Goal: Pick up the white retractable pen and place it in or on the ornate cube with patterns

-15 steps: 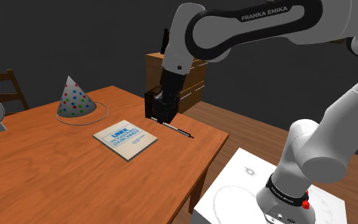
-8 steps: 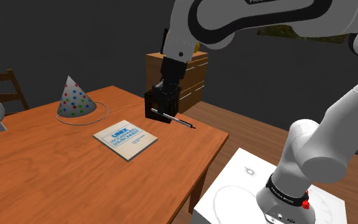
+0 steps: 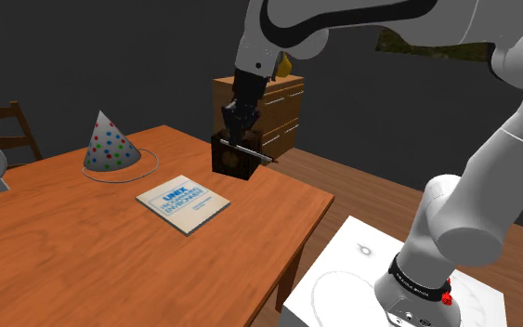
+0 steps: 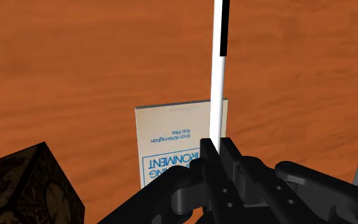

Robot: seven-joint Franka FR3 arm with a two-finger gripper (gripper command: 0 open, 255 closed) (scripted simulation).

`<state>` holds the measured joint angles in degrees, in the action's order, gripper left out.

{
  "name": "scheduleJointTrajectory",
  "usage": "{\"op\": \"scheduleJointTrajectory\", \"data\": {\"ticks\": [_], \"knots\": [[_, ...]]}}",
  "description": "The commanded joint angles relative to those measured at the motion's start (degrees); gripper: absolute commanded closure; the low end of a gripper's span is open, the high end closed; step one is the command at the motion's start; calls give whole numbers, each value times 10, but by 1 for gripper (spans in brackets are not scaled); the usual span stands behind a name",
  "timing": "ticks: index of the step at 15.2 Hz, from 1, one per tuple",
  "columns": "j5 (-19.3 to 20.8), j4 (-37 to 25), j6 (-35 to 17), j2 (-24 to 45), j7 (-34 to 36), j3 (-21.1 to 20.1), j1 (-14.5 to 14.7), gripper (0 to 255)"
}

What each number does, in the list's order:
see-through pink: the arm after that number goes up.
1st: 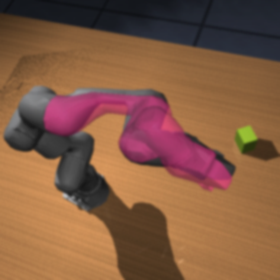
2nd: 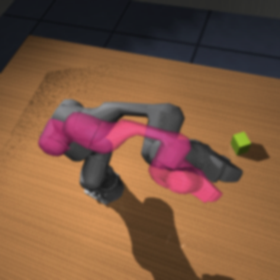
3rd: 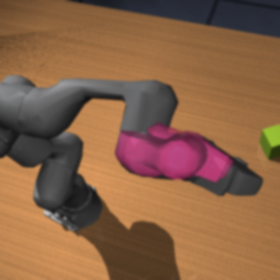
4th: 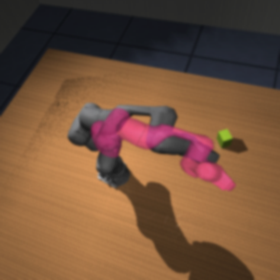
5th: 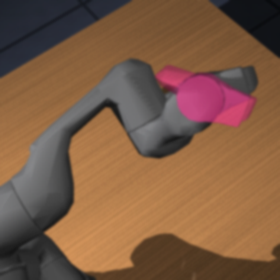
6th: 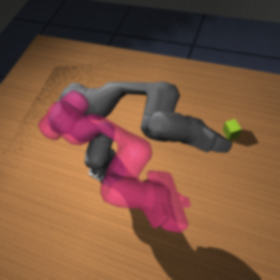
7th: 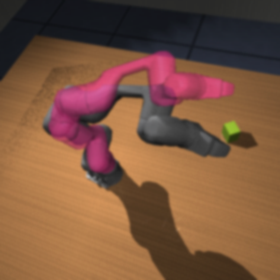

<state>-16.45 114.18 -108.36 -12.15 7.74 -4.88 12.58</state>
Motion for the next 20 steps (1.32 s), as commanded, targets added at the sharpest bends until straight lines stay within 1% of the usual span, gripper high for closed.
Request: {"op": "scheduleJointTrajectory", "data": {"ticks": [1, 7, 12, 17, 20], "knots": [[3, -27, 7, 27, -22, 14, -10, 255], [5, -134, 44, 113, -80, 51, -39, 255], [1, -249, 86, 199, -122, 76, -66, 255], [-9, -402, 145, 304, -155, 92, -99, 255], [-18, -528, 195, 386, -168, 98, -124, 255]]}}
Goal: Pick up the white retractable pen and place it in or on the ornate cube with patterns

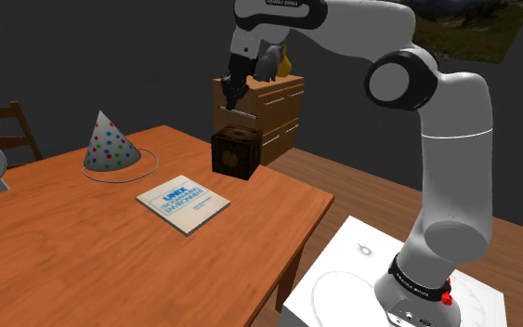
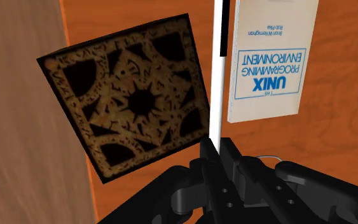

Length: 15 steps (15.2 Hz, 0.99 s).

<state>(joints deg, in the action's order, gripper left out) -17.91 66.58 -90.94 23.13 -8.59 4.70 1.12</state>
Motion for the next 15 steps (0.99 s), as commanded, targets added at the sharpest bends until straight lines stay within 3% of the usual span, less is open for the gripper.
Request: {"op": "scheduleJointTrajectory", "data": {"ticks": [1, 2, 7, 15], "knots": [[-6, -107, 44, 67, -6, 2, -19, 255], [-14, -250, 102, 152, -2, 0, -41, 255], [-10, -140, 37, 110, -20, 2, -33, 255], [-9, -33, -39, 83, -41, 5, -24, 255]]}}
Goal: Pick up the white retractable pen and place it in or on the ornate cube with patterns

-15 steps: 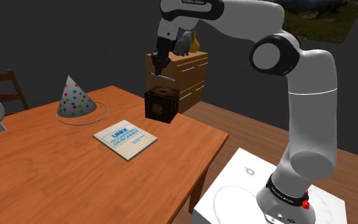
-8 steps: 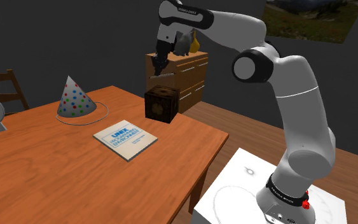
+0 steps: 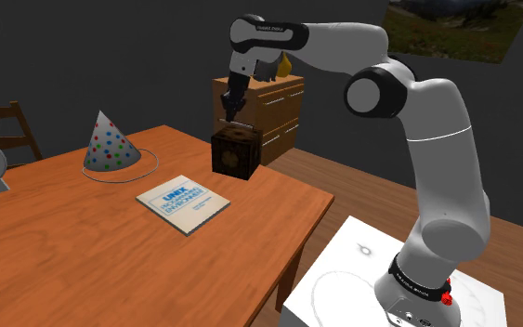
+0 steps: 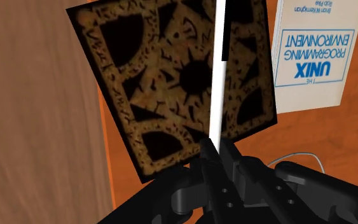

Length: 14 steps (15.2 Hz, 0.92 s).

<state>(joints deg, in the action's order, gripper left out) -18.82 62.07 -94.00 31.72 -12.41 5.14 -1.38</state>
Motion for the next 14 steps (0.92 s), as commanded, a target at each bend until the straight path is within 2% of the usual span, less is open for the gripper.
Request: {"op": "scheduleJointTrajectory", "data": {"ticks": [1, 4, 12, 13, 14], "knots": [[0, 22, -17, -5, -5, 0, 1, 255], [-1, 48, -39, -8, -11, 0, 3, 255], [-1, 48, -39, -8, -11, 0, 3, 255], [-1, 48, -39, -8, -11, 0, 3, 0], [-1, 48, -39, -8, -11, 0, 3, 0]]}}
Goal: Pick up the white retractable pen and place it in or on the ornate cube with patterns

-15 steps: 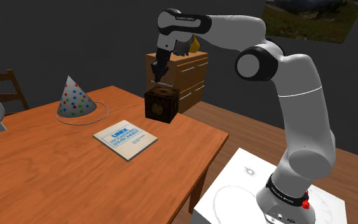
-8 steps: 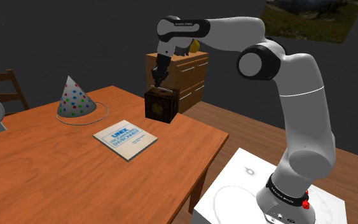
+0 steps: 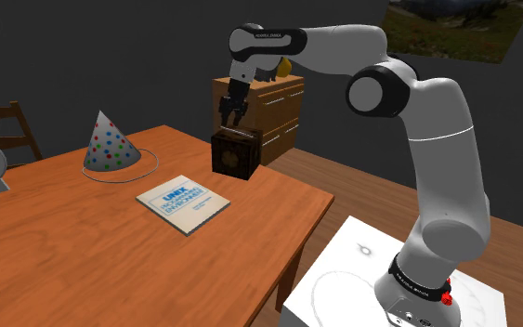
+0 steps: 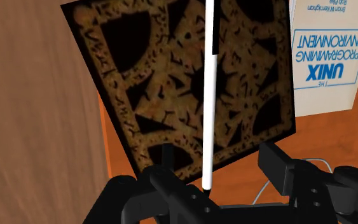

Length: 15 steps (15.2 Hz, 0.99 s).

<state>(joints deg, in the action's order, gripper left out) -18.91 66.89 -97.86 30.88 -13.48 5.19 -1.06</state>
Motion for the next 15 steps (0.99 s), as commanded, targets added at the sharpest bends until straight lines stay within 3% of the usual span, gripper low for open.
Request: {"op": "scheduleJointTrajectory", "data": {"ticks": [1, 4, 8, 15], "knots": [[0, 0, 0, 0, 0, 0, 0, 0], [0, 0, 0, 0, 0, 0, 0, 0], [0, -102, 83, 19, 10, 1, -17, 0], [0, -102, 83, 19, 10, 1, -17, 0]]}}
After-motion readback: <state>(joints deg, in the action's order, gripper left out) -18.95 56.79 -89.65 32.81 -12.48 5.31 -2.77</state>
